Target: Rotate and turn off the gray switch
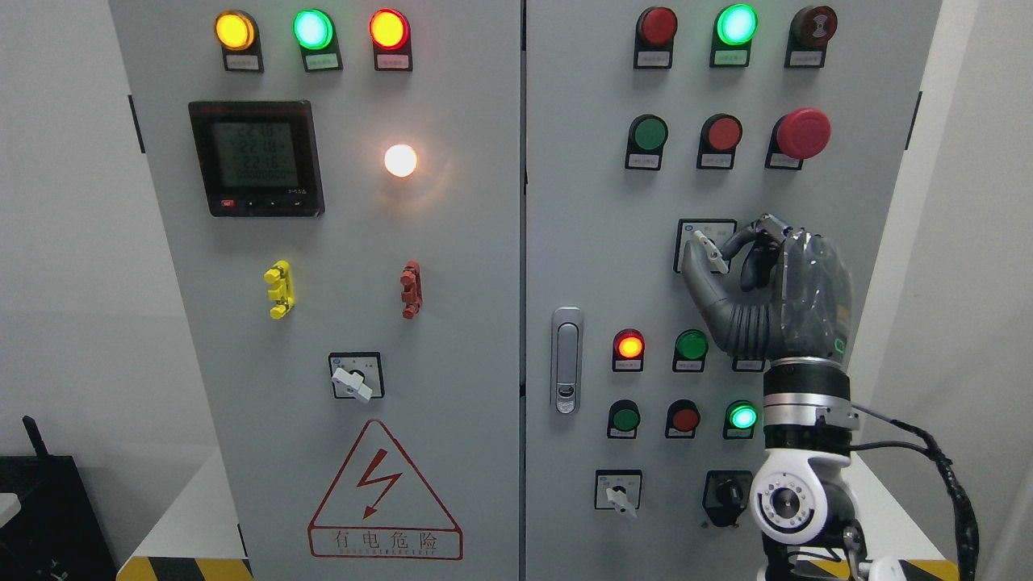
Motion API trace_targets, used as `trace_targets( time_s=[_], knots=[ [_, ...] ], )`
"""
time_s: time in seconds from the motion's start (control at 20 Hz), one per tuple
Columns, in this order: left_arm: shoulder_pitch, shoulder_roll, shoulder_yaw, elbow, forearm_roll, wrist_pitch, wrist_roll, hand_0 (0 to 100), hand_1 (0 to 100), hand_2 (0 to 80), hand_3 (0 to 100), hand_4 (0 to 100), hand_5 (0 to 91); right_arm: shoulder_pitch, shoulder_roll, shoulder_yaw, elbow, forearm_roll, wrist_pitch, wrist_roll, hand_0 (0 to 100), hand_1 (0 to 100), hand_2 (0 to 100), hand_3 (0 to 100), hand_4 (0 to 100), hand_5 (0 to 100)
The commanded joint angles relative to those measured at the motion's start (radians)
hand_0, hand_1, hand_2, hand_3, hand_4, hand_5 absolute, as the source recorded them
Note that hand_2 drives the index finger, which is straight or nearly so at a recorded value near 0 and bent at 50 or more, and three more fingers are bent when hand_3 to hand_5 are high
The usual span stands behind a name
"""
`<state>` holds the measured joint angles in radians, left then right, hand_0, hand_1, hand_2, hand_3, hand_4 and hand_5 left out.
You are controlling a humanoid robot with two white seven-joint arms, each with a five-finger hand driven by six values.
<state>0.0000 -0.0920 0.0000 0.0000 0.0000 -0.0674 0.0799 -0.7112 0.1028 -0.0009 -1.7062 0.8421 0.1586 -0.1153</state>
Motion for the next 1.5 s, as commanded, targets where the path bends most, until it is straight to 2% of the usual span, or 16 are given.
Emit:
trace_targets(
  time_s=[0.0, 1.45],
  knots=[
    [-0.009, 0.0, 0.008, -0.026, 0.02, 0.0, 0.0, 12, 39, 0.0, 0, 0, 0.0, -0.001, 0.0, -0.028, 0.0, 0.0, -0.001, -0.006, 48, 53, 68, 99, 98, 100],
    [-0.009, 0.0, 0.008, -0.026, 0.02, 0.0, 0.0, 12, 39, 0.0, 0, 0, 0.0, -0.004, 0.001, -0.021, 0.0, -0.001, 0.001, -0.006, 58, 51, 71, 100, 99, 100]
  ],
)
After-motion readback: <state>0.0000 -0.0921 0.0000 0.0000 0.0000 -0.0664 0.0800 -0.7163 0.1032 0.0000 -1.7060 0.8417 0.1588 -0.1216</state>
